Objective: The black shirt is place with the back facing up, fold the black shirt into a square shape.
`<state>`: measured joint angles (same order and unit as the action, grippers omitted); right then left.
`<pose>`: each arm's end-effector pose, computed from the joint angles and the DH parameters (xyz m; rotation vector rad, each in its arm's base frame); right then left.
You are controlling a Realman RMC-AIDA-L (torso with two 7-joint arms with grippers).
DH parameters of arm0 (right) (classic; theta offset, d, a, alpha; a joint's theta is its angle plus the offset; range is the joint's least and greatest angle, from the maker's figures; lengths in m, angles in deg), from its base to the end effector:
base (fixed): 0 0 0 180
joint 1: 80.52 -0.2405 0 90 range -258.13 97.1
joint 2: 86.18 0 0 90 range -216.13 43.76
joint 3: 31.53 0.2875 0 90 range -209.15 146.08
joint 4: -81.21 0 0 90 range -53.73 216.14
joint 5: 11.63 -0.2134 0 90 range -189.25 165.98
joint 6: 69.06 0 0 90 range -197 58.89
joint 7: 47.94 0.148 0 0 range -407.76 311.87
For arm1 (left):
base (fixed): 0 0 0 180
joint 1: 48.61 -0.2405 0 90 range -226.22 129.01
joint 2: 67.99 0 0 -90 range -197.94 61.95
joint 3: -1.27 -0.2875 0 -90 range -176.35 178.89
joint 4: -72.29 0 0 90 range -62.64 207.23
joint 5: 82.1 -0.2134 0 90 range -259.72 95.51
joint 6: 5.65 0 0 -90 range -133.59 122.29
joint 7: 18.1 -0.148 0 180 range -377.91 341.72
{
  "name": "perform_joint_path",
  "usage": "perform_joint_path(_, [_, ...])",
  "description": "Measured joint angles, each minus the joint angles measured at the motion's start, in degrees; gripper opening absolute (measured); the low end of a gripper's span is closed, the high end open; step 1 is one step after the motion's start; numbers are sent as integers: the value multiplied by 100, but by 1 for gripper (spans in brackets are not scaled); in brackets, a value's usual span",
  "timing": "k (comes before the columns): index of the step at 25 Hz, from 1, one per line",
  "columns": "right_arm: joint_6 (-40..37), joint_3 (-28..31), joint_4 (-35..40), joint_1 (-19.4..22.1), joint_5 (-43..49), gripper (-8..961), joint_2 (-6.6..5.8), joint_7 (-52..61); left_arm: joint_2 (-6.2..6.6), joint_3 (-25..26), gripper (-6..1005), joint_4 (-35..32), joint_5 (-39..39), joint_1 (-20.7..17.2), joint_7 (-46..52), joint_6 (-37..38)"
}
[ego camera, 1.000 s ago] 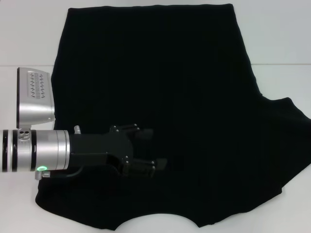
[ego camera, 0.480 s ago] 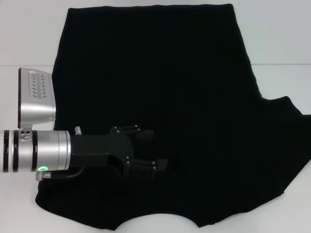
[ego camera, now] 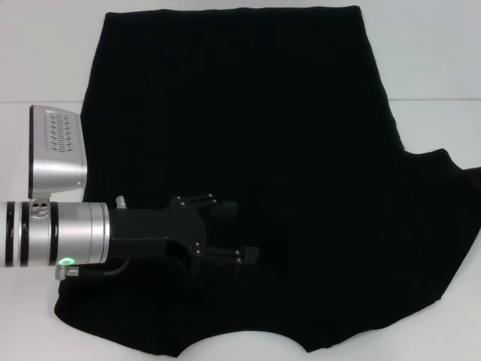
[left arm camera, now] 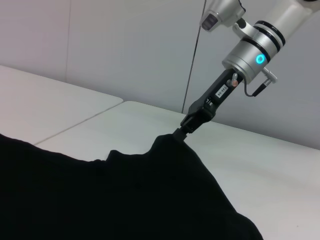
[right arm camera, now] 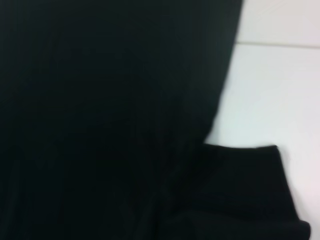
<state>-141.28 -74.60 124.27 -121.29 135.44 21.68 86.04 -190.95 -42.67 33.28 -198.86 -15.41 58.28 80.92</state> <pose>0.3281 0.4380 0.0825 -2.1668 1.3577 -0.0596 -0.2542 0.3530 -0.0562 -2.8361 -0.4668 -0.6430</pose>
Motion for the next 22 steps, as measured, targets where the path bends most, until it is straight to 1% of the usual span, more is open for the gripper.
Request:
perform_joint_path(3, [-97,-19,1,-190,-8,53,90,17,7,2,899,0,5,2,0,-2])
perform_joint_path(5, [-303,-108,-22,-510,44,55,253,43,12,0,898,0,7,3,0,-1])
perform_joint_path(6, [-325,-165,-24,-613,103,56,317,78,18,8,898,0,5,3,0,-2])
perform_joint_path(9, [-309,-495,-23,-1035,398,58,563,356,37,12,897,-1,-1,6,0,-7])
perform_joint_path(12, [-273,-835,-27,-1358,706,60,727,683,44,12,896,0,1,8,2,-45])
perform_joint_path(14, [-272,-966,49,-1467,871,62,822,817,44,14,896,0,0,7,12,-107])
perform_joint_path(15, [-277,-1002,116,-1493,909,82,879,839,44,11,896,-1,-8,6,18,-134])
perform_joint_path(18, [-279,-1023,250,-1512,907,141,938,810,44,6,895,3,-23,1,26,-192])
perform_joint_path(22, [-263,-1024,278,-1544,902,220,939,818,44,13,894,20,-26,3,28,-257])
